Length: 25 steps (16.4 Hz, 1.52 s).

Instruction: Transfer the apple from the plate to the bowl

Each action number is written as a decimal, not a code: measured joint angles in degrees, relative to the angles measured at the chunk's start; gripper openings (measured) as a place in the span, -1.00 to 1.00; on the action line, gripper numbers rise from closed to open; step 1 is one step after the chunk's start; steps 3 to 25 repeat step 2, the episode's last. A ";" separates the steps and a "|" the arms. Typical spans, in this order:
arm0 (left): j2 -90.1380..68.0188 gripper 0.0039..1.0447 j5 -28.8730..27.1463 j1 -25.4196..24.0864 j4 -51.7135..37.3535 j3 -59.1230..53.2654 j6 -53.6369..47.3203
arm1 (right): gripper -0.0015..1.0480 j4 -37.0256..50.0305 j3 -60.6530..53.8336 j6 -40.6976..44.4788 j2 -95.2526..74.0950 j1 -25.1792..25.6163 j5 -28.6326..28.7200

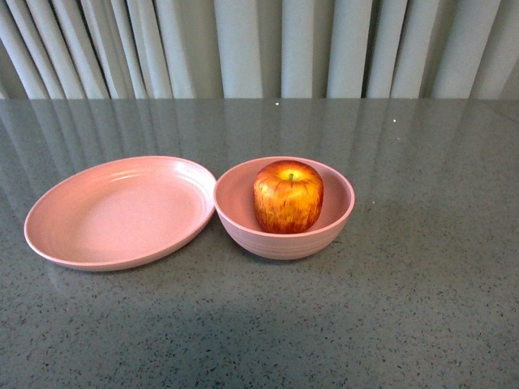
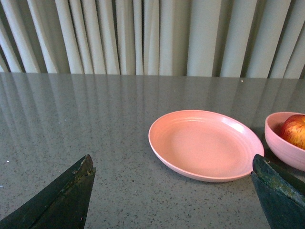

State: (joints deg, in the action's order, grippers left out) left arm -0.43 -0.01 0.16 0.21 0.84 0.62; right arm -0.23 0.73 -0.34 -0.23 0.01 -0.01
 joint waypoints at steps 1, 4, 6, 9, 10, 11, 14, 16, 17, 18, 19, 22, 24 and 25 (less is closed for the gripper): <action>0.00 0.88 0.00 0.00 0.00 0.00 0.00 | 0.87 -0.02 0.00 0.00 0.00 0.00 0.00; 0.00 0.88 0.00 0.00 0.00 0.00 0.00 | 0.87 -0.02 0.00 0.00 0.00 0.00 0.00; 0.00 0.88 0.00 0.00 0.00 0.00 0.00 | 0.87 -0.02 0.00 0.00 0.00 0.00 0.00; 0.00 0.88 0.00 0.00 0.00 0.00 0.00 | 0.87 -0.02 0.00 0.00 0.00 0.00 0.00; 0.00 0.88 0.00 0.00 0.00 0.00 0.00 | 0.87 -0.02 0.00 0.00 0.00 0.00 0.00; 0.00 0.88 0.00 0.00 0.00 0.00 0.00 | 0.87 -0.02 0.00 0.00 0.00 0.00 0.00; 0.00 0.88 0.00 0.00 0.00 0.00 0.00 | 0.87 -0.02 0.00 0.00 0.00 0.00 0.00; 0.00 0.88 0.00 0.00 0.00 0.00 0.00 | 0.87 -0.02 0.00 0.00 0.00 0.00 0.00; 0.00 0.88 0.00 0.00 0.00 0.00 0.00 | 0.87 -0.02 0.00 0.00 0.00 0.00 0.00; 0.00 0.88 0.00 0.00 0.00 0.00 0.00 | 0.87 -0.02 0.00 0.00 0.00 0.00 0.00; 0.00 0.88 0.00 0.00 0.00 0.00 0.00 | 0.87 -0.02 0.00 0.00 0.00 0.00 0.00; 0.00 0.88 0.00 0.00 0.00 0.00 0.00 | 0.87 -0.02 0.00 0.00 0.00 0.00 0.00; 0.00 0.88 0.00 0.00 0.00 0.00 0.00 | 0.87 -0.02 0.00 0.00 0.00 0.00 0.00; 0.00 0.88 0.00 0.00 0.00 0.00 0.00 | 0.87 -0.02 0.00 0.00 0.00 0.00 0.00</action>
